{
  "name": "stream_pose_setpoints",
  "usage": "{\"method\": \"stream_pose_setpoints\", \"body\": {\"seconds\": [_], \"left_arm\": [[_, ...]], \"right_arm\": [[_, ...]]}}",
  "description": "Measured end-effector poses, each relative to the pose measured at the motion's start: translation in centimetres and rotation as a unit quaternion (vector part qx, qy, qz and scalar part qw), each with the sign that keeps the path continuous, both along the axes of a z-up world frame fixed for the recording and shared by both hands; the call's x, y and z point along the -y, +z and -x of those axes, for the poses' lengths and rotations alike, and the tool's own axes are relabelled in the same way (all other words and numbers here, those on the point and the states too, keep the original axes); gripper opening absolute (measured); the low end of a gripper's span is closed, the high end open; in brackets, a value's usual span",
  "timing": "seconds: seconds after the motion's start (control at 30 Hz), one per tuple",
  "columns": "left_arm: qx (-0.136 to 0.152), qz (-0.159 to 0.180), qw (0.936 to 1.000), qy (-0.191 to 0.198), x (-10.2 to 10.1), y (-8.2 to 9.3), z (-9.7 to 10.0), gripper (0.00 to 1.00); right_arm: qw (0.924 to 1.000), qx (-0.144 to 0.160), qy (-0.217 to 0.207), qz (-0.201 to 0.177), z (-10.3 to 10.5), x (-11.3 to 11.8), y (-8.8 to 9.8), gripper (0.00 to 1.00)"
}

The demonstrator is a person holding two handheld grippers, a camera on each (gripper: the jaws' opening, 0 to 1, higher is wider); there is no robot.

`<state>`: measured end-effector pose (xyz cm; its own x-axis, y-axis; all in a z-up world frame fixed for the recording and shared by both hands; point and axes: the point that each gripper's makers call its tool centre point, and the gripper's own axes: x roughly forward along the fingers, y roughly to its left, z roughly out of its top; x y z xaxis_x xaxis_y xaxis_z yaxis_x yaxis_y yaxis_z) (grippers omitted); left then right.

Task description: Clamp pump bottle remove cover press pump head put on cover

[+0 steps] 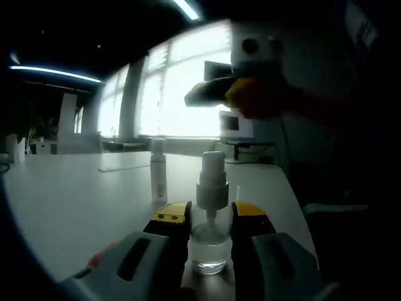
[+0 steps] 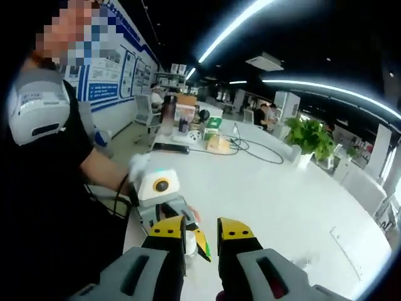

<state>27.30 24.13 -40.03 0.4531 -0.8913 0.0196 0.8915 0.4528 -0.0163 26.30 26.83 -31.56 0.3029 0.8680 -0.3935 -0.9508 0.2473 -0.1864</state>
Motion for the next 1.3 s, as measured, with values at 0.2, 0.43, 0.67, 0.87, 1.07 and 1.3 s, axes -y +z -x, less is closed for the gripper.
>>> {"method": "stream_pose_setpoints", "body": {"seconds": [0.2, 0.43, 0.67, 0.87, 1.07, 1.3], "left_arm": [[0.0, 0.0, 1.0, 0.0, 0.0, 0.0, 0.0, 0.16], [0.0, -0.001, 1.0, -0.001, 0.0, 0.0, -0.1, 0.16], [0.0, -0.001, 1.0, -0.001, 0.0, -0.1, -0.1, 0.16], [0.002, -0.001, 1.0, -0.002, 0.0, -0.1, 0.0, 0.16], [0.003, -0.003, 1.0, -0.001, 0.0, -0.1, 0.0, 0.16], [0.006, -0.004, 1.0, 0.0, 0.1, -0.1, 0.1, 0.16]], "right_arm": [[0.9991, 0.004, -0.026, -0.034, -0.3, 0.2, 0.5, 0.15], [0.995, 0.011, -0.064, -0.076, -0.2, 1.0, 0.9, 0.14], [0.9893, 0.005, -0.083, -0.12, -0.3, 1.0, 1.0, 0.14], [0.9791, 0.016, -0.129, -0.157, -0.7, 1.8, 2.1, 0.14], [0.9669, 0.012, -0.179, -0.182, -1.3, 3.2, 2.2, 0.14], [0.9503, 0.035, -0.223, -0.214, -1.4, 5.1, 3.0, 0.14]]}}
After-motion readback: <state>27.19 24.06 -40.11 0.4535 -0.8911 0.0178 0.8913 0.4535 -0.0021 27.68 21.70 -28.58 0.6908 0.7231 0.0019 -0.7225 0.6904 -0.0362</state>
